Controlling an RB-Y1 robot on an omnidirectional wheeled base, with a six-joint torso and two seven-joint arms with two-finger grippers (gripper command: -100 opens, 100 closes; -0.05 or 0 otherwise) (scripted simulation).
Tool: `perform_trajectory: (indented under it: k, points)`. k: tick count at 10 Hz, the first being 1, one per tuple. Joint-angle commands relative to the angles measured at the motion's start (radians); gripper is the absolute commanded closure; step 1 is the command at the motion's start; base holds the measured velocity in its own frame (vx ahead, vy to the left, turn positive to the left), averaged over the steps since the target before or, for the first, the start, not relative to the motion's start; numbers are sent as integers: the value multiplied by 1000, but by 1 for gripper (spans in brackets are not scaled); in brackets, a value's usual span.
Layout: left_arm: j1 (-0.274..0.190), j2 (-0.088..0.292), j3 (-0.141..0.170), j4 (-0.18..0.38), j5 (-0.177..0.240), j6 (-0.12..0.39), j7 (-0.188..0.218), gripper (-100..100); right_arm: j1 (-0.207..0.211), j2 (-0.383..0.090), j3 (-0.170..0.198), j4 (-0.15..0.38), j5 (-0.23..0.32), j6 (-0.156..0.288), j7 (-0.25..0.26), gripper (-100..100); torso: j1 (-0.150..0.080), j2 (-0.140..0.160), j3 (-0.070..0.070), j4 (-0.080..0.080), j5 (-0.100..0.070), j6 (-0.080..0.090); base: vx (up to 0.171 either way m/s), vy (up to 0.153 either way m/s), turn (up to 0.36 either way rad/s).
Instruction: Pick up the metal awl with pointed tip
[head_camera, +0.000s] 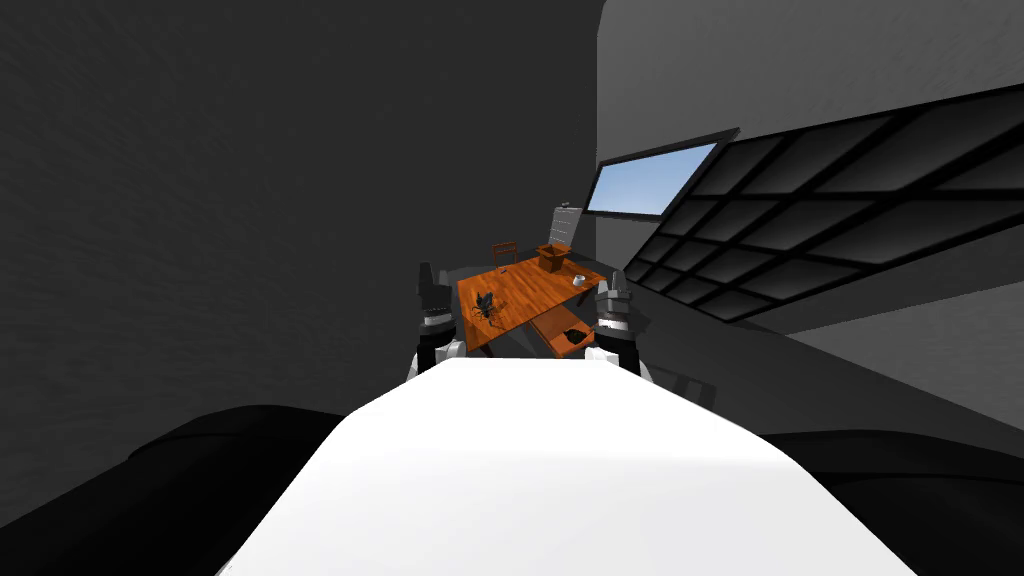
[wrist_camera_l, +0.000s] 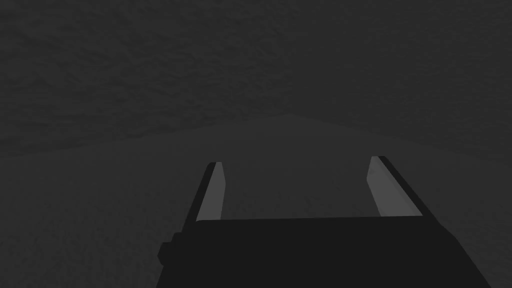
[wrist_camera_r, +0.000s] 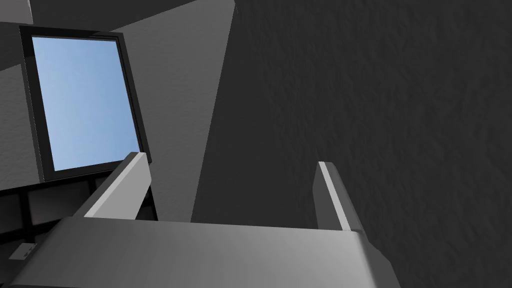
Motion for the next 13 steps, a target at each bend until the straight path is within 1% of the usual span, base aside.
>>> perform_trajectory:
  k: [1,3,5,6,10,11,12,13]
  points:
    - [1,37,-3,15,1,6,-1,-100,0,0,0,0,0,0,0,0,0,0,0,0,0,0,-7,3,-50]
    - [3,91,-9,50,5,21,-5,-100,0,0,0,0,0,0,0,0,1,1,0,0,0,0,-19,11,-69]
    - [8,141,-17,101,10,43,-11,-100,0,0,0,0,0,0,0,0,2,2,1,0,0,0,-37,23,-85]
    - [8,141,-17,101,10,43,-11,-100,0,0,0,0,0,0,0,0,2,3,1,1,0,0,-28,14,-47]
    - [27,218,-41,237,26,106,-28,-100,0,0,0,0,0,0,0,0,2,3,2,1,1,0,-45,26,-117]
    - [33,233,-48,265,31,124,-34,-100,0,0,0,0,0,0,0,0,2,4,2,1,1,0,-65,39,-150]
    - [33,233,-48,276,31,124,-34,-100,0,0,0,0,0,0,0,0,3,4,3,1,1,0,-43,23,-50]
    - [40,247,-55,312,36,144,-39,-100,0,0,0,0,0,0,0,0,2,3,2,1,1,0,-35,12,-94]
